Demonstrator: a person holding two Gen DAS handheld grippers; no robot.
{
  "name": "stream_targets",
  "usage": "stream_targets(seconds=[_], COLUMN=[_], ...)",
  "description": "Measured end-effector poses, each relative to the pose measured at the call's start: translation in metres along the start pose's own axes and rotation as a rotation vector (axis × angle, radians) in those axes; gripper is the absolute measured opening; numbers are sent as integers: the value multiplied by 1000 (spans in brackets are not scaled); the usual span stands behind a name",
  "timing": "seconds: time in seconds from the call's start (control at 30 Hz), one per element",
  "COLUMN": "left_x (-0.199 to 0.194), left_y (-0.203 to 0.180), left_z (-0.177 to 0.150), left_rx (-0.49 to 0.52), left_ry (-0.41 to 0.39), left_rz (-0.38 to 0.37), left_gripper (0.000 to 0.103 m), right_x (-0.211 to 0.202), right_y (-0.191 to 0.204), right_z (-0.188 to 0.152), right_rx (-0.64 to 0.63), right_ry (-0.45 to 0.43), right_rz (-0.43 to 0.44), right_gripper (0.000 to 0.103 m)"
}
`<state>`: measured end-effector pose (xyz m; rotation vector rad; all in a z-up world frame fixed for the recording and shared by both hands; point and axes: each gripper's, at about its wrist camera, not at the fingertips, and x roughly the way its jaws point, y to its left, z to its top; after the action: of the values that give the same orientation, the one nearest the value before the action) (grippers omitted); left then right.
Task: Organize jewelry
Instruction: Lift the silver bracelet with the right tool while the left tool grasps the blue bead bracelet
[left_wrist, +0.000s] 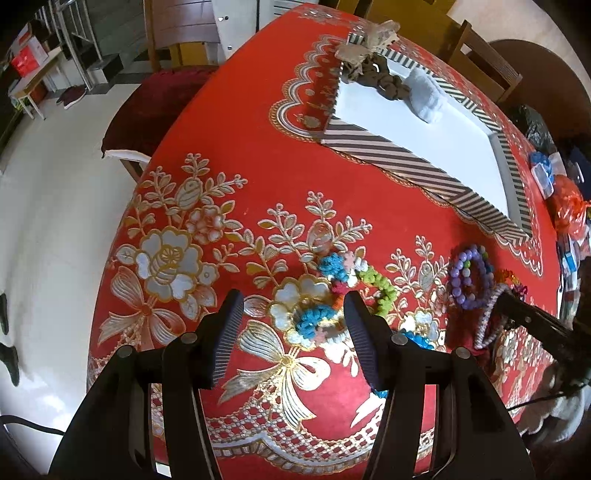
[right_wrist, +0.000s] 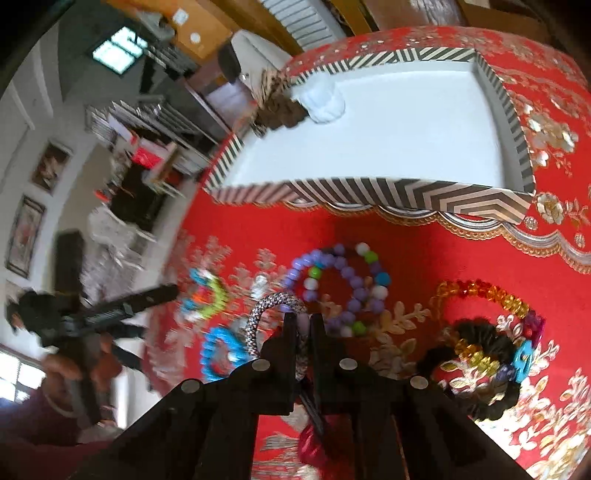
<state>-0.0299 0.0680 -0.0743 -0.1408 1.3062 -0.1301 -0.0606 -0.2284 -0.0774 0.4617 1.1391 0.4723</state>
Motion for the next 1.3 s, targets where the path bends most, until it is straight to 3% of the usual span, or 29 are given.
stream_targets(seconds=[0.07,0.1,0.17,0.2,0.27,0.3,0.33,0.37,0.4,0.47,0.5,0.57,0.6,0.67,0.7,0.73,0.77,0.8,0.87,0.9,1.0,1.07,1.3], left_x=[0,0,1,2,0,-1,-1,0,1,-1,-2,-3,-1,0,-1,0,1,4,8,9,13,19,34], left_y=[1,1,0,-1,-2,-3,-4,-5,-6,-9,-10,-12,-13,-15,-16,-17,-17,-18,-19,-19,-20,-25,-50], left_z=[1,1,2,3,4,4,5,6,7,9,9,10,11,12,12,11,11,11,11,11,10,8,6], left_rx=[-3,-2,1,4,12,14,17,18,18,23,27,32,34,41,47,50,54,58,69,73,83,118,243], left_ry=[-3,-4,0,6,3,-5,-7,-3,2,-1,-11,-16,-7,-3,-8,-9,-3,8,21,24,29,42,9], left_rz=[-1,0,4,4,1,3,7,7,6,3,4,6,3,-7,-10,-11,-16,-20,-26,-26,-38,-37,56], left_gripper=[56,56,56,56,56,56,56,56,56,56,56,56,56,56,56,56,56,56,56,58,67,67,68], right_x=[-16,-20,-15,-17,-40,-47,-52,-50,-49,-63,-68,-61,-56,-73,-81,-83,-78,-70,-74,-78,-75,-71,-77], right_y=[-8,-13,-15,-19,-24,-24,-22,-19,-19,-22,-24,-19,-19,-24,-24,-21,-18,-21,-30,-31,-30,-31,-20], right_z=[0,-3,-5,-6,-7,-7,-5,-3,-1,-2,-3,-1,0,-3,-4,-2,-1,-1,-6,-8,-8,-8,-5], right_rx=[83,111,101,130,200,200,171,143,142,183,190,125,117,206,205,179,143,148,232,235,224,226,153], right_ry=[-69,-98,-65,-64,-172,-203,-214,-188,-166,-236,-265,-207,-173,-258,-291,-285,-246,-192,-221,-248,-227,-220,-191], right_rz=[132,157,84,125,286,290,233,168,166,301,320,109,73,361,402,344,229,174,291,293,229,217,178], right_gripper=[6,6,6,6,6,6,6,6,6,6,6,6,6,6,6,6,6,6,6,6,6,6,6])
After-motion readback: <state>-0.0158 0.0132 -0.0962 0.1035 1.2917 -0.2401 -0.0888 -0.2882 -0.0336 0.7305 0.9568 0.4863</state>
